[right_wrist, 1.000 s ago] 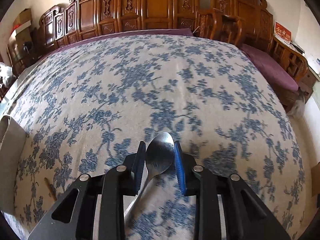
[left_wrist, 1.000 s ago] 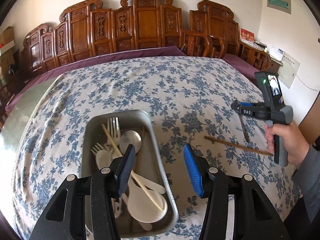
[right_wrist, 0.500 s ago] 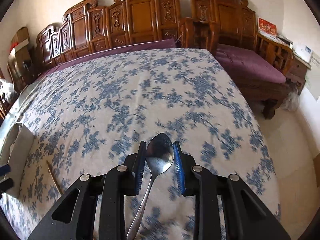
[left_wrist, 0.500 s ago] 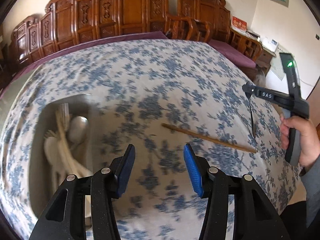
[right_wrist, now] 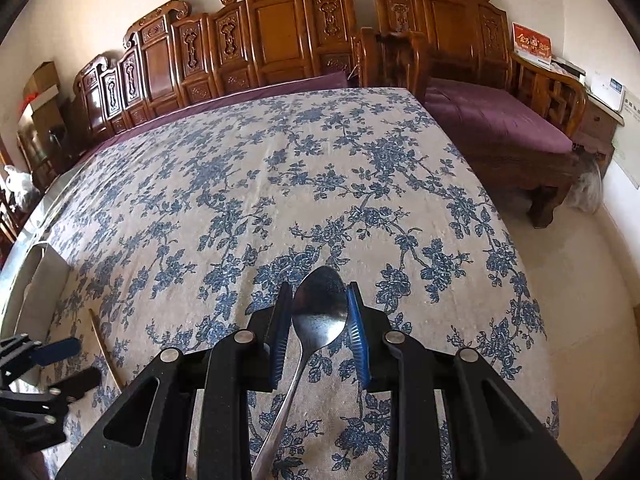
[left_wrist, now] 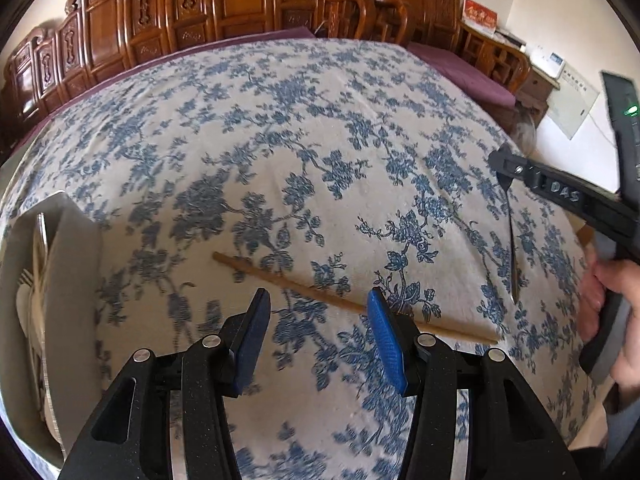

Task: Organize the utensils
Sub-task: 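Move the left tool to the wooden chopstick on the cloth and grasp it, then drop the chopstick into the tray with the left tool while the right tool carries the spoon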

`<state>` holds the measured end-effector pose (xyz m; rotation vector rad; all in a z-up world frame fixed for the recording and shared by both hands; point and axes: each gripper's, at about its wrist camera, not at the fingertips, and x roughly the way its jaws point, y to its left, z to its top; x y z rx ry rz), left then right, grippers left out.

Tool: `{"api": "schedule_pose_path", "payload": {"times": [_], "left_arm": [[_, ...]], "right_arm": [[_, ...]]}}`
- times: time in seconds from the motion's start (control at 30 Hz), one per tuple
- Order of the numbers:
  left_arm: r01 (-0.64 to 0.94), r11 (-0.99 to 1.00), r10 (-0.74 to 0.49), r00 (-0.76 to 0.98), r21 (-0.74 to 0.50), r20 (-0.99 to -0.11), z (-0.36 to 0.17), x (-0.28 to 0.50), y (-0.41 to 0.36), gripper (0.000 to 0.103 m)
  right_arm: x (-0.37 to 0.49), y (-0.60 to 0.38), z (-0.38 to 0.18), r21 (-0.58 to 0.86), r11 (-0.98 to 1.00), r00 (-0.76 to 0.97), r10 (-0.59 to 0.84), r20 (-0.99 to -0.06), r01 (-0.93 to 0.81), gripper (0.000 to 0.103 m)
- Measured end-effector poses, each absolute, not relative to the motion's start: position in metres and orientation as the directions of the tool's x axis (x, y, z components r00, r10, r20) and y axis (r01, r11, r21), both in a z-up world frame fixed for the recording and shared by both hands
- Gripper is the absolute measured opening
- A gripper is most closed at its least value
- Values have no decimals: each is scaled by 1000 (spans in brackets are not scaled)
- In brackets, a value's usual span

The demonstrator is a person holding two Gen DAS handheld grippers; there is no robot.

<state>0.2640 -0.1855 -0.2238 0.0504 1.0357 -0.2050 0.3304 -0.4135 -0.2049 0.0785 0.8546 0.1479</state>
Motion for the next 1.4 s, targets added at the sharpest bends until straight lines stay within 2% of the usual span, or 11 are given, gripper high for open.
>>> {"api": "schedule_pose_path", "payload": {"times": [0.27, 0.5, 0.57, 1.0, 1.4], "left_arm": [[167, 986, -60, 482, 24, -874, -236, 274, -204, 47], [199, 979, -58, 472, 42, -879, -235, 268, -199, 34], [198, 980, -67, 463, 29, -884, -234, 266, -190, 27], [199, 980, -85, 462, 10, -883, -233, 247, -154, 5], [232, 972, -98, 508, 27, -855, -210, 236, -138, 4]], "right_arm": [[329, -411, -203, 141, 983, 649, 184, -739, -118, 30], [329, -411, -202, 147, 982, 650, 191, -736, -122, 30], [329, -410, -201, 147, 981, 650, 192, -735, -124, 30], [327, -393, -199, 136, 978, 644, 207, -737, -158, 30], [311, -356, -177, 215, 939, 630, 340, -698, -269, 29]]}}
